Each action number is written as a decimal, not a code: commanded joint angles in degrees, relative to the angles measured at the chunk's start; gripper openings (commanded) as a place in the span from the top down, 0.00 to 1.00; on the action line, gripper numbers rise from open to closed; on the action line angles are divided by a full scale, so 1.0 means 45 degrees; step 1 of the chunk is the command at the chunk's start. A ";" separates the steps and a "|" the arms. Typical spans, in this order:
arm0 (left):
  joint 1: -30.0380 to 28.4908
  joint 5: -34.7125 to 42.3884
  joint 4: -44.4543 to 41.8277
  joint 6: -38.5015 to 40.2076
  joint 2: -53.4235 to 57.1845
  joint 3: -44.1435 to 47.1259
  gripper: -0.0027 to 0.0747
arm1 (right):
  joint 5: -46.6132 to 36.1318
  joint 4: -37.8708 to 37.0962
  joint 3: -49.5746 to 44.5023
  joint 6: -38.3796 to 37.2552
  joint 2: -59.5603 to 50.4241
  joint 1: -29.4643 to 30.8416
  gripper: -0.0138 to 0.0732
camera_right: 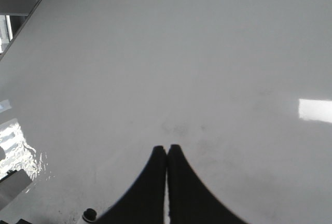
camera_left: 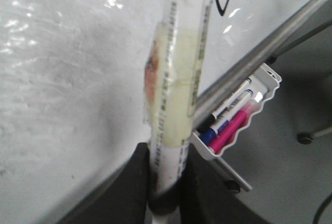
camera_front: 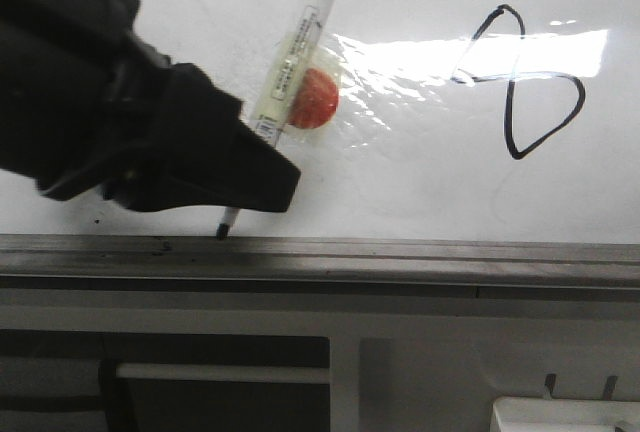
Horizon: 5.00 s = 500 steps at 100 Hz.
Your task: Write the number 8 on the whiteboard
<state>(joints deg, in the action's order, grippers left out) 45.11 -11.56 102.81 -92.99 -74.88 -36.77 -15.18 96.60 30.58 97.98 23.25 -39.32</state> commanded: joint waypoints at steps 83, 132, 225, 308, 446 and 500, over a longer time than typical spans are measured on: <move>0.0016 0.5131 -0.0111 -0.0132 -0.1872 -0.2638 0.73 | 0.0374 -0.0059 0.0306 0.0124 0.0100 0.0053 0.92; 0.0128 0.5068 0.0325 -0.0109 -0.1340 -0.2638 0.30 | 0.0428 -0.0025 0.0306 0.0124 0.0100 0.0053 0.92; 0.1584 0.4749 0.0065 -0.0109 0.8511 0.2713 0.99 | 0.3661 0.0101 -0.1959 0.0441 0.0100 0.0053 0.92; -0.2770 0.7146 -1.4301 1.1456 1.3235 0.6296 0.99 | 0.3661 0.0101 -0.1959 0.0441 0.0100 0.0053 0.92; -0.7916 -0.0764 -2.2058 2.1235 1.7020 0.8584 0.99 | 0.3694 0.0101 -0.1959 0.0441 0.0100 0.0053 0.92; -0.7916 -0.0764 -2.2058 2.1235 1.7020 0.8584 0.99 | 0.2196 -0.7665 -0.3601 -0.4990 -0.0039 0.3327 0.92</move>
<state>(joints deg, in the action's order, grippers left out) 9.56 -18.38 3.39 1.96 0.21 -0.37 -5.81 78.00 15.58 89.53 23.04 -28.92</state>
